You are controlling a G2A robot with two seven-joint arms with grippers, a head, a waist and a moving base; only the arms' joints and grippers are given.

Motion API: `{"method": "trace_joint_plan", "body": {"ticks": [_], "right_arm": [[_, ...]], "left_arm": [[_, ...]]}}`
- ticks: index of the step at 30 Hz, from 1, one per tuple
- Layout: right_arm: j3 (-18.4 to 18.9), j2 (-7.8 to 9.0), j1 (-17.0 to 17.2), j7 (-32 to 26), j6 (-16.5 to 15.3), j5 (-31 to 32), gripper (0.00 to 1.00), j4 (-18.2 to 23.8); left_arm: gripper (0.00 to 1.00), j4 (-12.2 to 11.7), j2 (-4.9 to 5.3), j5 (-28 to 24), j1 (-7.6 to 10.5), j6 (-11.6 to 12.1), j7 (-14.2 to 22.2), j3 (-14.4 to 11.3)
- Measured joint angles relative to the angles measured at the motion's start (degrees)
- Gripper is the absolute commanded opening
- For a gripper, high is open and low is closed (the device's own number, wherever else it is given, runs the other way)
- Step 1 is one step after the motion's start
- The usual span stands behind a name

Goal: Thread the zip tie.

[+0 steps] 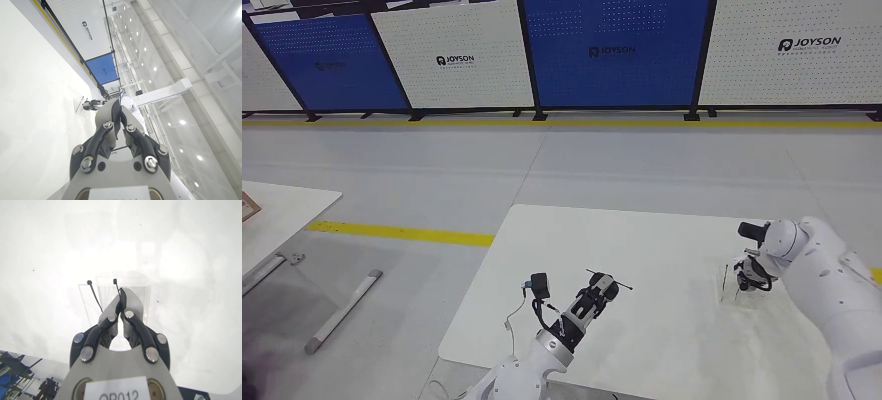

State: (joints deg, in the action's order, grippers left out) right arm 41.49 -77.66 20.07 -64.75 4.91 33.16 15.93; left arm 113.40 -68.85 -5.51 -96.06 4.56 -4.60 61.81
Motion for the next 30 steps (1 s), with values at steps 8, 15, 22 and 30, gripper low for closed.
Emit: {"method": "trace_joint_plan", "body": {"ticks": [8,15,22,30], "right_arm": [[1.44,1.36,0.39,0.48,-1.04,0.06,0.00,1.41],[3.53,3.16,1.81,1.68,-1.14,-0.43,0.00,4.96],[5.62,4.97,3.70,1.79,-1.15,-0.81,0.00,8.67],[5.58,4.94,3.66,1.79,-1.15,-0.80,0.00,8.59]], "left_arm": [[0.00,0.00,0.00,0.00,0.00,0.00,0.00,0.00],[0.00,0.00,0.00,0.00,0.00,0.00,0.00,0.00],[0.00,0.00,0.00,0.00,0.00,0.00,0.00,0.00],[0.00,0.00,0.00,0.00,0.00,0.00,0.00,0.00]]}}
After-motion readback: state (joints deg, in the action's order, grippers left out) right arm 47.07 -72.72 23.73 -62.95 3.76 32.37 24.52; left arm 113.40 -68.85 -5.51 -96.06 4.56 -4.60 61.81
